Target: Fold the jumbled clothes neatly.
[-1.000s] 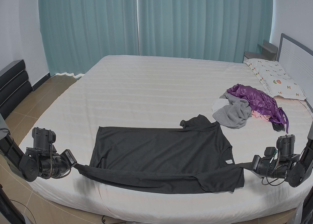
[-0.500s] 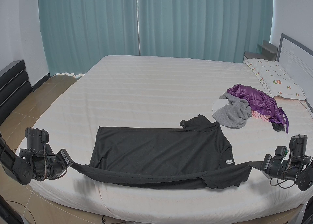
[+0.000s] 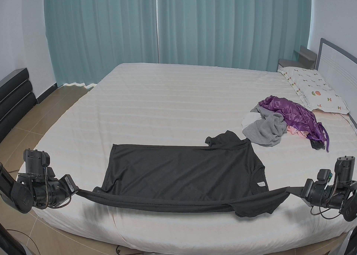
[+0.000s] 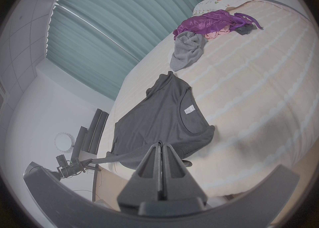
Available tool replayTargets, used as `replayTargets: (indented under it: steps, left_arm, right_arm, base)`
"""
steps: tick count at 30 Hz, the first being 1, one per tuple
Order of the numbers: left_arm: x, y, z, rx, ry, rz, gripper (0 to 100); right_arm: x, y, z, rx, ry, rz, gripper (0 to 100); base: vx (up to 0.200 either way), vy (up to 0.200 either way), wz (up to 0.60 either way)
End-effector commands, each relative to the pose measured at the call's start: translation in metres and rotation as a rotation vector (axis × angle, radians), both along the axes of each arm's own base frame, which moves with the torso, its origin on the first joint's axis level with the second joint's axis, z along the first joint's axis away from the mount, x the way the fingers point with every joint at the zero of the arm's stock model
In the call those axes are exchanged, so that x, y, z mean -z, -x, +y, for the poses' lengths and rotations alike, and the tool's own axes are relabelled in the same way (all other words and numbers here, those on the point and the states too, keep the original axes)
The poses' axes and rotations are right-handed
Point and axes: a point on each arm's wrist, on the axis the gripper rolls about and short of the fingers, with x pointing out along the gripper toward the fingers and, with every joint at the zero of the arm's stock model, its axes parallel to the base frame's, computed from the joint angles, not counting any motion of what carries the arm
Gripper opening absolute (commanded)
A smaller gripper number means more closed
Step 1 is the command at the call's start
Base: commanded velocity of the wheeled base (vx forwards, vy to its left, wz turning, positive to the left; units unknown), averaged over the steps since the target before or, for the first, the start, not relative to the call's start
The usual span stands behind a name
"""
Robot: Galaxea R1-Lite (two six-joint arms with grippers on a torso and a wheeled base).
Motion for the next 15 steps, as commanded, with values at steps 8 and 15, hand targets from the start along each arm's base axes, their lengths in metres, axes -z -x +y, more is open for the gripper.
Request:
replayTargets:
  steps: [8,15]
  left_arm:
    - [0.006,0.013,0.001,0.001,-0.004,0.041,0]
    - [0.013,0.025,0.001,0.054,-0.054,0.077,0]
  right_arm:
    - [-0.006,0.023,0.003,-0.031,0.018,0.043,0]
    - [-0.002,0.03,0.001,-0.048,0.058,0.098,0]
  base:
    - [0.0,0.0,0.0]
    - [0.0,0.0,0.0]
